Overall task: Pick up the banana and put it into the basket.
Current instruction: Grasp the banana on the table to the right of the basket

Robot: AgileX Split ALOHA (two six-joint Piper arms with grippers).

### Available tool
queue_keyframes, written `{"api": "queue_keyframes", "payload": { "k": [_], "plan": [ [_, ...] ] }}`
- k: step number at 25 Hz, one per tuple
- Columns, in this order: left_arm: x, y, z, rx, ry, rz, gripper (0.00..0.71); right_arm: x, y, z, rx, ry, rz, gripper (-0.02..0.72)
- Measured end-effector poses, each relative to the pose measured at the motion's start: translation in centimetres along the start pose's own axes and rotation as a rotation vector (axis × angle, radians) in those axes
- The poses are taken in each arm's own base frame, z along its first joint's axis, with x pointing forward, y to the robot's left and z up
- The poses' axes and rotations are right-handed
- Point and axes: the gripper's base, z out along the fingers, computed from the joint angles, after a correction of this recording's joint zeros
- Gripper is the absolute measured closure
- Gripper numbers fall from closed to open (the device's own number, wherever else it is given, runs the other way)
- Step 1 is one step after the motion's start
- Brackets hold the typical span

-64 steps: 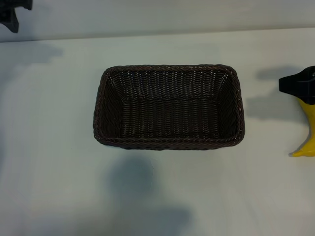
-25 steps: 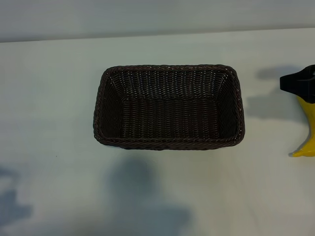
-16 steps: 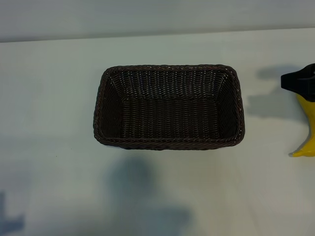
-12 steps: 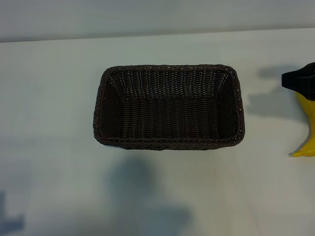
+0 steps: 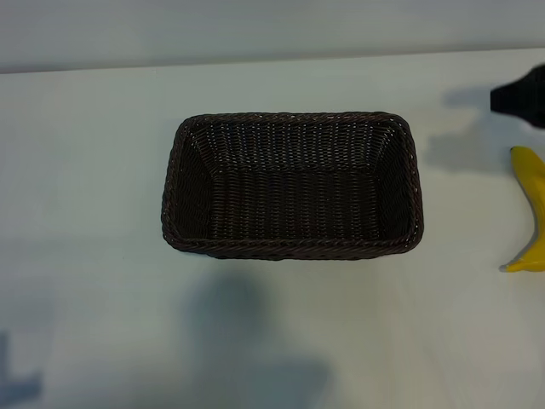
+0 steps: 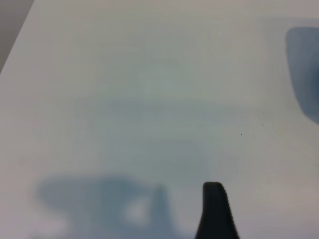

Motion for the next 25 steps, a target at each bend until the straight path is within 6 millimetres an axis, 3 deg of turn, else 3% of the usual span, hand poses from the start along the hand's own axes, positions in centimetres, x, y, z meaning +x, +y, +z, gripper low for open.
{"api": "queue_keyframes", "payload": {
  "k": [5,12,17,25],
  "plan": [
    [0.0,0.0,0.0,0.0,0.0,0.0,0.187,-2.2,-1.2,0.6,0.073,0.132,0.067,0.131],
    [0.0,0.0,0.0,0.0,0.0,0.0,0.187,-2.5,-4.0,2.4,0.256,0.377,0.159,0.131],
    [0.0,0.0,0.0,0.0,0.0,0.0,0.187,-1.6,-6.4,4.8,0.366,0.502,0.197,0.131],
    [0.0,0.0,0.0,0.0,0.0,0.003,0.187,0.7,-8.5,8.8,0.372,0.654,0.227,0.131]
  ]
}}
